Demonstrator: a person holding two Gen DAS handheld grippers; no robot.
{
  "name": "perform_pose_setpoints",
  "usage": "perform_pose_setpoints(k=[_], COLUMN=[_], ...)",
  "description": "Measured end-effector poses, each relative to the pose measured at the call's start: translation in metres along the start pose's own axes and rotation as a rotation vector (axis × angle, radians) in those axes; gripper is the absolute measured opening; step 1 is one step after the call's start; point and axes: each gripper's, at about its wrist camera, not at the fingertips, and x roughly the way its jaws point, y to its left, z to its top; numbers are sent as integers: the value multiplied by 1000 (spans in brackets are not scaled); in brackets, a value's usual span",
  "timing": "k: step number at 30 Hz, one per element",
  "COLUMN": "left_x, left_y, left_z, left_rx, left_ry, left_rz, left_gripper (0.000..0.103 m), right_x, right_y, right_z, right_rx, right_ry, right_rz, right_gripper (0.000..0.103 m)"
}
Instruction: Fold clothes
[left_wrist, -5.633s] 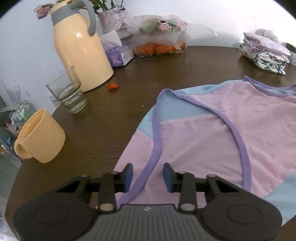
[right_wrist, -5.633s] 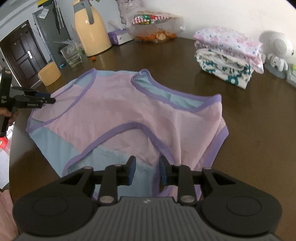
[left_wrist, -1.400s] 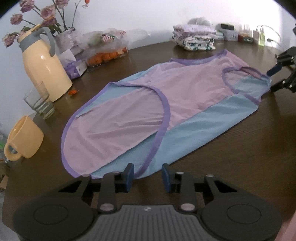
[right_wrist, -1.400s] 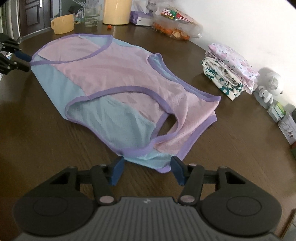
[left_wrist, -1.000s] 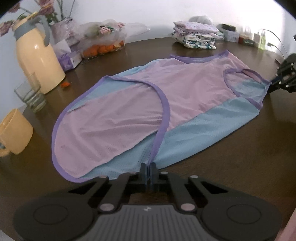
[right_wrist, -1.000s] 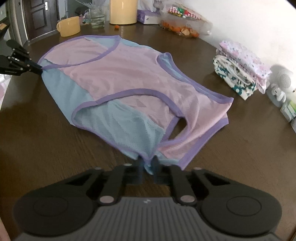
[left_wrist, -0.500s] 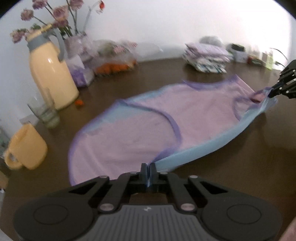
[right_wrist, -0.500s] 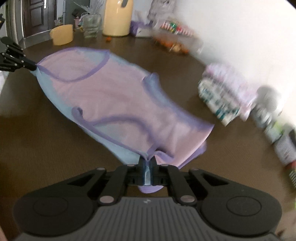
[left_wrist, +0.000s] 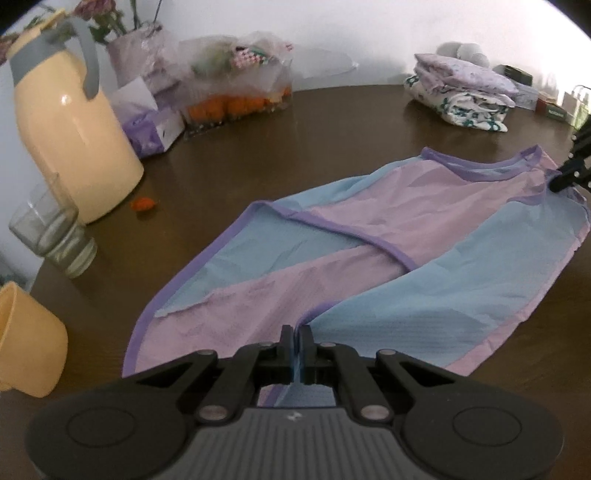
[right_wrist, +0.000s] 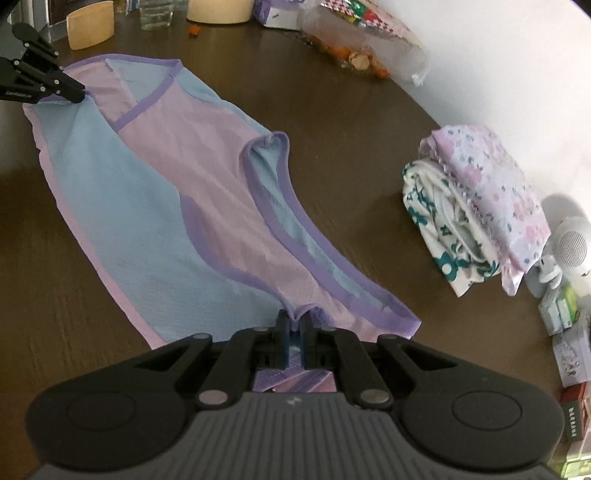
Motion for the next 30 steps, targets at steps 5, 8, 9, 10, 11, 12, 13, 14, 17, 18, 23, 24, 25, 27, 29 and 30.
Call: perform_pose_setpoints(k=[5, 8, 9, 10, 11, 12, 13, 14, 17, 18, 23, 24, 25, 27, 29, 30], left_x=[-23, -44, -46, -46, -47, -44, -40, -36, -24, -23, -26, -28, -31, -37, -41, -43], left_y=[16, 16, 12, 7, 3, -3, -7, -11, -19, -19, 4, 14, 25, 42, 54, 59], left_z=[-8, -15, -16, -16, -17, -17, -16, -16, -18, -21, -47, -54, -62, -73, -80, -84], left_rx=[-98, -122, -114, -104, -93, -82, -77, -74, -77, -78, -141, -173, -213, -268, -296, -308], left_ry=[-66, -121, -127, -130, -133, -131, -127, -123, -104, -99, -105, -111, -117, -117, -110, -106], left_rz=[52, 37, 12, -16, -44, -75, -92, -105, -129, -127, -122, -124, -125, -104, -66, -47], left_gripper=[38, 35, 31, 26, 15, 12, 12, 12, 12, 12, 13, 13, 13, 13, 13, 13], right_x=[-20, -42, -47, -52, -52, -52, -50, -46, -27, -20, -6, -5, -6, -7, -9, -10], right_y=[-9, -6, 1, 7, 15, 24, 32, 41, 64, 71, 72, 65, 59, 46, 31, 24], right_z=[-6, -7, -6, -4, -1, 2, 5, 9, 18, 20, 7, 1, -4, -16, -28, -33], right_rx=[107, 140, 128, 116, 102, 87, 79, 69, 68, 67, 111, 141, 167, 217, 264, 288], right_ry=[-65, -143, -168, -193, -209, -224, -239, -248, -231, -222, -204, -205, -208, -214, -210, -204], right_rz=[18, 35, 57, 80, 108, 136, 157, 180, 227, 235, 236, 246, 243, 206, 187, 178], right_gripper=[39, 39, 39, 39, 39, 38, 38, 38, 34, 32, 32, 32, 33, 32, 32, 32])
